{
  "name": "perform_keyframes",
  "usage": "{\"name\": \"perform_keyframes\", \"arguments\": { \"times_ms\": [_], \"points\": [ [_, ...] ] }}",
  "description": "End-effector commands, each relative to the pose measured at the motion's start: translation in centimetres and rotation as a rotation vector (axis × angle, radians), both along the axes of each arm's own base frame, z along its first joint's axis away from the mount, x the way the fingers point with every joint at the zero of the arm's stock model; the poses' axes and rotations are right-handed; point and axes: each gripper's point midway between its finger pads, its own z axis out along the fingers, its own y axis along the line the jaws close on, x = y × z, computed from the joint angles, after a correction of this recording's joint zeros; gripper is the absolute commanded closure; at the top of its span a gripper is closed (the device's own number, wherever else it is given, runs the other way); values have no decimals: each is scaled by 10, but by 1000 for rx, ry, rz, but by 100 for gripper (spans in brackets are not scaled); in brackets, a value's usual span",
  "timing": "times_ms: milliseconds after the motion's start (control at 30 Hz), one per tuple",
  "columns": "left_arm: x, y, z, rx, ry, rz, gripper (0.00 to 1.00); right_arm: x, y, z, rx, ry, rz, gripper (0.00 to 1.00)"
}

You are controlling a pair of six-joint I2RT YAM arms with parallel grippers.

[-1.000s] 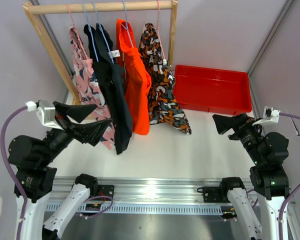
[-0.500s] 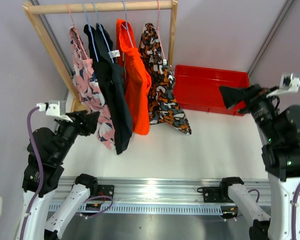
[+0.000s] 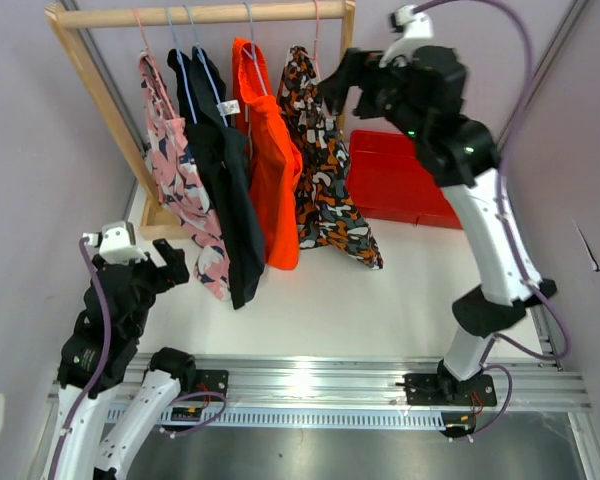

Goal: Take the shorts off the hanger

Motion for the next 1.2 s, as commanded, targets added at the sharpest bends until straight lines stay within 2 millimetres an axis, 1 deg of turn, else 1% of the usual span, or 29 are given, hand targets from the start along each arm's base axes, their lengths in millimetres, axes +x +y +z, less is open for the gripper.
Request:
{"name": "perform_keyframes", "arguments": {
  "times_ms": [0, 33, 67, 100, 167, 200, 300, 400, 433, 467, 567, 667, 700, 767, 800, 867, 900, 967, 1000, 1067, 1100, 1167],
  "points": [
    [-6, 5, 11, -44, -81, 35, 9, 16, -2, -17, -94, 7, -85, 4],
    [-8, 6, 12, -52, -94, 38, 9, 20, 3, -21, -102, 4, -85, 4],
    [-12, 8, 19, -68, -136, 41, 9, 28, 10, -29, -110, 12, -83, 5],
    [-12, 7, 13, -70, -135, 42, 8, 33, 13, -33, -115, 17, -92, 5],
    [-14, 7, 18, -84, -175, 37, 8, 41, 18, -40, -125, 22, -96, 6],
    [-15, 7, 16, -88, -188, 30, 8, 47, 26, -48, -133, 27, -93, 7],
    [-16, 4, 17, -96, -203, 15, 8, 59, 37, -58, -139, 26, -95, 8],
    [-15, 2, 15, -99, -202, 1, 8, 67, 43, -60, -139, 6, -102, 10],
    [-15, 1, 15, -99, -202, -2, 8, 73, 45, -65, -141, 10, -111, 11],
    [-14, 0, 14, -100, -199, -3, 8, 75, 48, -66, -139, 7, -110, 11],
    [-15, 0, 13, -104, -205, -6, 8, 84, 54, -65, -125, -16, -114, 14],
    [-17, 1, 16, -108, -221, -4, 8, 92, 60, -67, -118, -24, -113, 21],
    [-18, 1, 16, -111, -224, -4, 8, 93, 61, -66, -117, -28, -115, 28],
    [-18, 2, 15, -112, -224, -1, 8, 97, 64, -67, -115, -34, -115, 37],
    [-18, 2, 14, -113, -224, -1, 8, 98, 64, -67, -112, -36, -118, 48],
    [-20, 2, 17, -117, -235, 1, 8, 100, 64, -65, -103, -44, -122, 58],
    [-20, 2, 16, -117, -235, 1, 8, 100, 64, -64, -100, -46, -125, 67],
    [-20, 2, 17, -119, -241, -1, 8, 100, 63, -62, -97, -51, -126, 77],
    [-20, 2, 16, -119, -241, 1, 8, 100, 62, -60, -97, -56, -130, 86],
    [-21, 3, 17, -122, -244, 1, 8, 99, 60, -60, -103, -55, -136, 93],
    [-21, 3, 17, -121, -244, 2, 8, 99, 58, -58, -103, -58, -138, 100],
    [-20, 3, 16, -120, -241, 3, 8, 96, 56, -54, -102, -66, -137, 100]
  ]
}}
